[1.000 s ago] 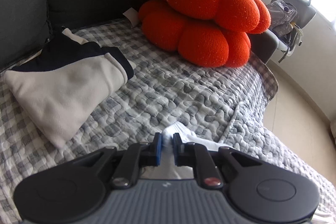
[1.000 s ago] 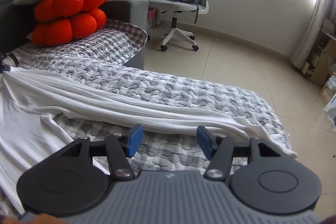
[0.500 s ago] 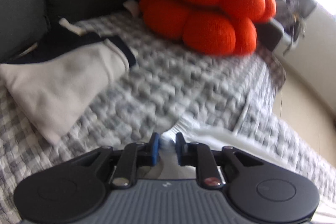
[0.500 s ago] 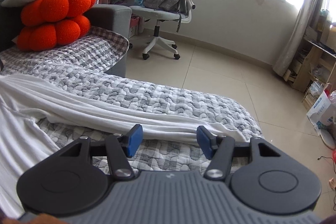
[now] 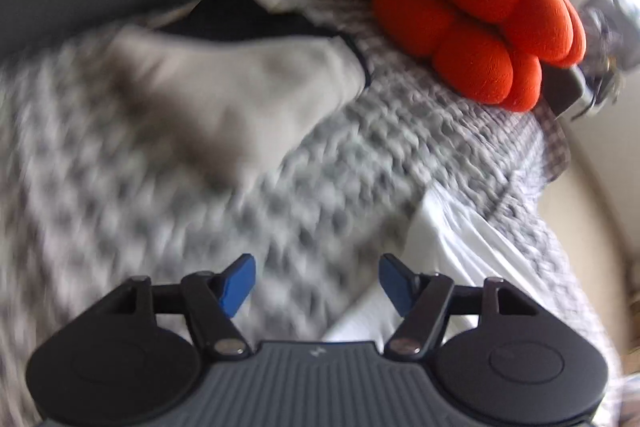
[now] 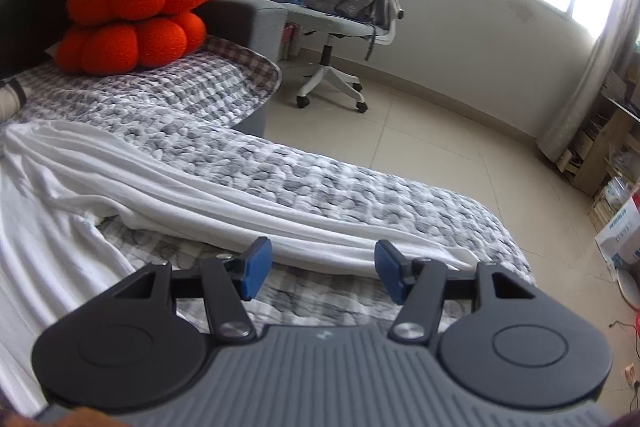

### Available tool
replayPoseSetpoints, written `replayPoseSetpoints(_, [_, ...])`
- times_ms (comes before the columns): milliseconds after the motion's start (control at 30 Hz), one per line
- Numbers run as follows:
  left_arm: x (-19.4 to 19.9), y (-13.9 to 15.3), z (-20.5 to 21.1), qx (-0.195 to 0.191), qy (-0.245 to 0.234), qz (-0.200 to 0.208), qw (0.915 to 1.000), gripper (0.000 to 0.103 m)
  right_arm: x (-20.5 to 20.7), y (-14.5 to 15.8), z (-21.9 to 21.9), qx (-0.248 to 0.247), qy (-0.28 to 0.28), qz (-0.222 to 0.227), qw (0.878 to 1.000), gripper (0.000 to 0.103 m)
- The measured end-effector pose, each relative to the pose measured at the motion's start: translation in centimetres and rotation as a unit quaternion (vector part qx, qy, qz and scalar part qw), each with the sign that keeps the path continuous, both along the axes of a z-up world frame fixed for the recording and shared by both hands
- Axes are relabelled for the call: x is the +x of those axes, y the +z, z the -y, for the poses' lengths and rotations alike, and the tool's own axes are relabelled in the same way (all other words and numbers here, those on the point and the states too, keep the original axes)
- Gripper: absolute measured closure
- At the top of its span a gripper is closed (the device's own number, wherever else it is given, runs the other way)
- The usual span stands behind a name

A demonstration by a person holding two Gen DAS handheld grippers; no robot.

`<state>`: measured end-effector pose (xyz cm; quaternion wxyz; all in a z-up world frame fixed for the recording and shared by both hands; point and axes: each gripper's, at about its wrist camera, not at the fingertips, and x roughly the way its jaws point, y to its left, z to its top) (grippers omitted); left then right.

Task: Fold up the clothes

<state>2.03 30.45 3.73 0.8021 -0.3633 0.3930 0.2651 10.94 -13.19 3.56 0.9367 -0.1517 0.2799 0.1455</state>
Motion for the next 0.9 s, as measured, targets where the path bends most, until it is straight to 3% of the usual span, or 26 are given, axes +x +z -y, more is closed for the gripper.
replayPoseSetpoints(67, [-2.7, 0.3, 0.5, -0.047, 0.021, 0.022, 0.9984, 0.033, 0.4, -0.1, -1.6, -0.001, 0.026, -0.005, 1.0, 0.041])
replayPoseSetpoints(167, [-4.8, 0.1, 1.6, -0.056, 0.044, 0.011, 0.9974, 0.032, 0.7, 0.0, -4.5, 0.004, 0.067, -0.013, 0.998, 0.041])
replayPoseSetpoints(267, [-6.0, -1.4, 1.8, -0.113, 0.092, 0.008, 0.9893, 0.032, 0.6, 0.8, -8.0, 0.013, 0.123, -0.007, 0.992, 0.037])
replayPoseSetpoints(333, [-5.4, -2.4, 1.7, -0.126, 0.095, 0.007, 0.9875, 0.032, 0.9, 1.3, -10.8, 0.009, 0.157, 0.0, 0.988, 0.036])
replayPoseSetpoints(433, [-4.1, -3.2, 1.7, -0.103, 0.078, -0.009, 0.9915, 0.034, 2.1, 2.0, -15.5, -0.001, 0.209, 0.004, 0.978, 0.036])
replayPoseSetpoints(500, [-3.8, -3.6, 1.6, -0.092, 0.08, -0.018, 0.9923, 0.041, 3.4, 2.2, -18.4, 0.002, 0.24, -0.011, 0.971, 0.036])
replayPoseSetpoints(533, [-3.7, -3.5, 1.8, -0.083, 0.071, -0.02, 0.9938, 0.049, 4.1, 2.1, -19.6, 0.006, 0.253, -0.027, 0.967, 0.036])
replayPoseSetpoints(567, [-3.5, -3.3, 1.9, -0.074, 0.061, -0.022, 0.9952, 0.064, 4.9, 2.1, -20.9, 0.01, 0.266, -0.043, 0.963, 0.036])
replayPoseSetpoints(667, [-3.4, -3.5, 1.9, -0.075, 0.053, -0.032, 0.9953, 0.084, 6.7, 1.4, -24.3, 0.015, 0.298, -0.08, 0.951, 0.036])
replayPoseSetpoints(767, [-3.5, -3.5, 1.8, -0.074, 0.056, -0.033, 0.9951, 0.092, 7.7, 0.3, -27.0, 0.007, 0.32, -0.097, 0.942, 0.036])
replayPoseSetpoints(900, [-3.4, -3.5, 1.7, -0.074, 0.058, -0.037, 0.9949, 0.095, 8.4, -0.8, -29.6, 0.005, 0.343, -0.105, 0.933, 0.036])
